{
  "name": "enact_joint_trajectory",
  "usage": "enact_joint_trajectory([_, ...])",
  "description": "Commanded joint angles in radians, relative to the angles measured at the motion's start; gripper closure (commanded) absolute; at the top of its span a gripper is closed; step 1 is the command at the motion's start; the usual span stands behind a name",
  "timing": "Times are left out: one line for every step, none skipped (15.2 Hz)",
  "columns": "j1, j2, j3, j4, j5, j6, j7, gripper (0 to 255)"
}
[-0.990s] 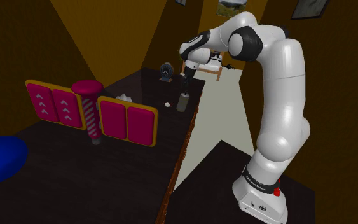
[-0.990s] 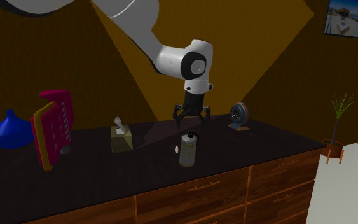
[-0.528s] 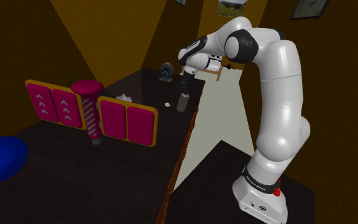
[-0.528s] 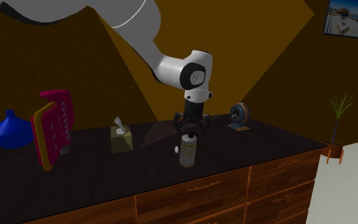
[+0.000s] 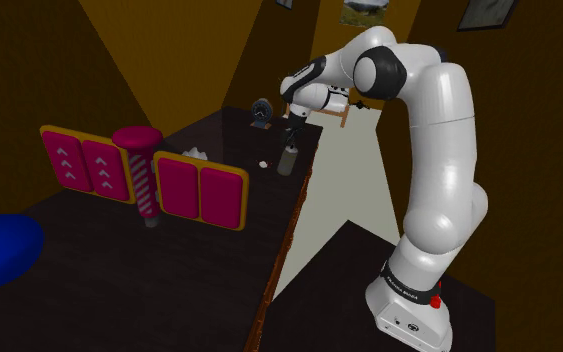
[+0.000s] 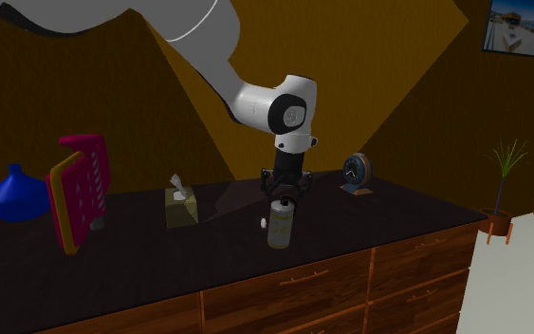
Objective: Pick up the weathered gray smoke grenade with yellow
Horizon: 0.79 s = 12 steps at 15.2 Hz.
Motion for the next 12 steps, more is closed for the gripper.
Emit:
enact_joint_trajectory([0.0,0.002,0.0,-0.002,0.0,-0.001,0.0,255])
enact_joint_trajectory([-0.001,0.002,0.0,0.001,-0.001,-0.003,0.0,255])
enact_joint_trajectory([0.0,-0.005,-0.003,0.004,-0.005,-0.012,0.004,255])
enact_joint_trajectory([0.001,-0.011,-0.005,0.008,-0.009,-0.022,0.008,255])
enact_joint_trajectory([0.002,-0.018,-0.007,0.012,-0.013,-0.032,0.012,255])
enact_joint_trajectory([0.003,-0.024,-0.009,0.016,-0.017,-0.042,0.015,255])
enact_joint_trajectory([0.004,-0.03,-0.011,0.021,-0.02,-0.052,0.019,255])
enact_joint_trajectory([0.005,-0.036,-0.012,0.025,-0.024,-0.062,0.023,255])
enact_joint_trajectory([0.006,-0.042,-0.014,0.03,-0.028,-0.072,0.027,255])
enact_joint_trajectory([0.007,-0.048,-0.016,0.036,-0.032,-0.082,0.03,255])
enact_joint_trajectory([0.007,-0.053,-0.018,0.041,-0.035,-0.093,0.034,255])
enact_joint_trajectory([0.008,-0.059,-0.019,0.047,-0.039,-0.103,0.038,255])
